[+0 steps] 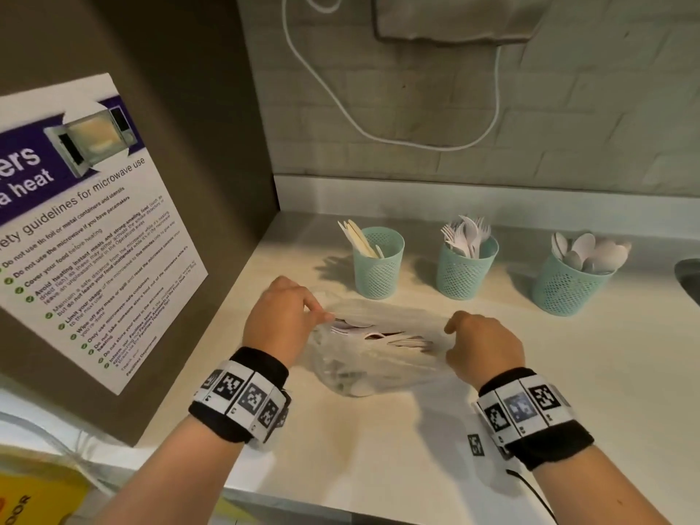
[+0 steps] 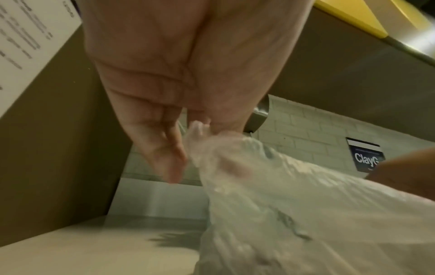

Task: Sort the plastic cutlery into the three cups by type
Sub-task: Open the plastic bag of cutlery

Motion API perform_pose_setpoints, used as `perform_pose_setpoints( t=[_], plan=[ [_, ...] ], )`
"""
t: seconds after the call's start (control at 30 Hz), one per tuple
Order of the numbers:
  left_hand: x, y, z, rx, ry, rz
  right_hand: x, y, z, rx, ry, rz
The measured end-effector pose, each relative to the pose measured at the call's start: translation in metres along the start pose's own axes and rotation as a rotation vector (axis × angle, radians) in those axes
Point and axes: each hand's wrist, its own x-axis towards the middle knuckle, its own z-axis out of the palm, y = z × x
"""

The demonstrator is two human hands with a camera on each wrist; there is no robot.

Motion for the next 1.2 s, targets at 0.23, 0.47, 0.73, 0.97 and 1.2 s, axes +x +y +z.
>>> perform_pose_setpoints(
  t=[0.23,0.47,0.73,0.97,1.2],
  plan=[
    [0.001,0.007,-0.017,-0.029,0.137,0.168,0.013,0.015,-0.021,0.647,0.205,-0.117],
    [-0.013,0.022,0.001,0.13,-0.013,0.076,0.002,-0.002,-0.014,0.299,0.025,-0.062],
    [-0.026,-0.007,-0.002,0.149,-0.394,-0.061,0.01,0.041,-0.003,0.206,-0.153,-0.022],
    [-0.025,-0.005,0.004,-0.052,-0.394,-0.068,0.006,0.016,-0.005,0.441,0.333,-0.385],
    [-0.02,0.0,0.001,0.046,-0.235,-0.025,0.005,-0.002,0.004,0.092,-0.03,-0.41]
  ],
)
